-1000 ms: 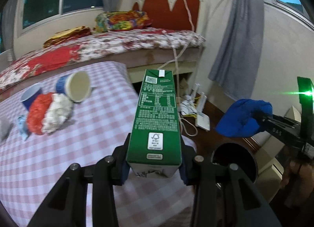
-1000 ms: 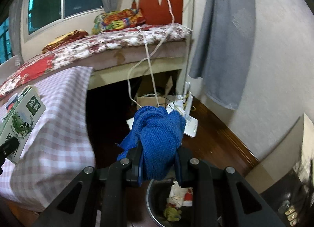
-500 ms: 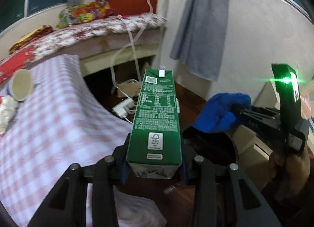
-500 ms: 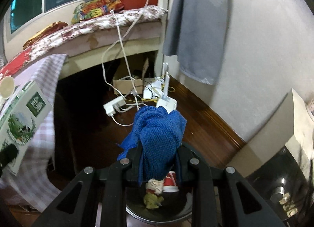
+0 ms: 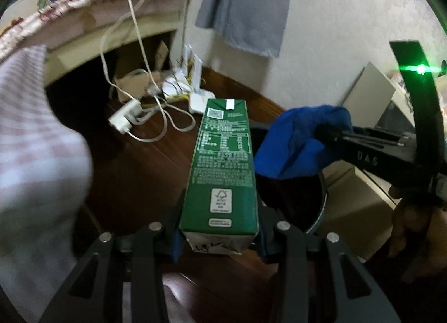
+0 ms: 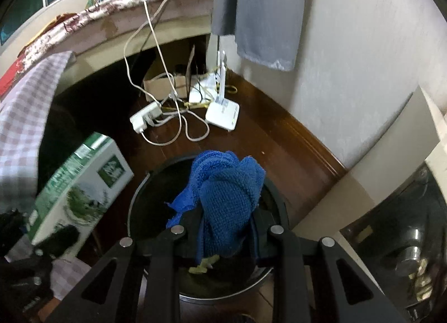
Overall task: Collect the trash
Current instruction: 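Open both tools to drop the carton and towel into the bin, then move both tools back toward the table, then grasp the clear plastic bag with the left tool while the right tool grasps the white tissue, then carry the plastic bag and white tissue over the black bin with both tools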
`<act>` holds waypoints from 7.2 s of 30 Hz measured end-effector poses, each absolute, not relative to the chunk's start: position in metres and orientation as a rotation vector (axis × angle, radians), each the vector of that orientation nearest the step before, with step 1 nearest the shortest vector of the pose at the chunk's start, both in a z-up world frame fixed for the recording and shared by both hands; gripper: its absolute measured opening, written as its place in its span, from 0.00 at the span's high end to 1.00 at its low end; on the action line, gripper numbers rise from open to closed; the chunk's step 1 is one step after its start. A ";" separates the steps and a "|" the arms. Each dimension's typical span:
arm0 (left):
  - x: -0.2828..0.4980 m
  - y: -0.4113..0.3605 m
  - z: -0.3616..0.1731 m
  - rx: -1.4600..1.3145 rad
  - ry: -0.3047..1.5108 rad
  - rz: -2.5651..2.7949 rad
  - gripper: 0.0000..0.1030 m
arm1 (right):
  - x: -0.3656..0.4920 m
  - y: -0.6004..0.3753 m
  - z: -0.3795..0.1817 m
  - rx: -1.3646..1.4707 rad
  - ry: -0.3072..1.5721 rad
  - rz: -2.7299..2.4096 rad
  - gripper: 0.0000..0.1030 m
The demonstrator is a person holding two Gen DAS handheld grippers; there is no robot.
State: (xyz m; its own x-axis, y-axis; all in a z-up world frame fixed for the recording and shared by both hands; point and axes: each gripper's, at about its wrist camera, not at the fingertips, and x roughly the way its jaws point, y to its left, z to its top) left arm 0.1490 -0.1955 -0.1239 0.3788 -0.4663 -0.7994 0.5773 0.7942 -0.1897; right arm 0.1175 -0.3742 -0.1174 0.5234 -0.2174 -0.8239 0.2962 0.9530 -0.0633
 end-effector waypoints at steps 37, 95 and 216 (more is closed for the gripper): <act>0.128 -0.158 -0.046 0.129 0.763 -0.471 0.08 | 0.122 -0.364 -0.079 0.128 0.882 -0.336 0.02; 0.077 0.228 -0.023 -0.209 0.677 0.316 0.14 | 0.187 0.055 0.021 -0.236 0.683 0.461 0.00; 0.147 -0.092 -0.025 0.016 0.758 -0.400 0.78 | 0.126 -0.296 -0.041 0.016 0.768 -0.017 0.83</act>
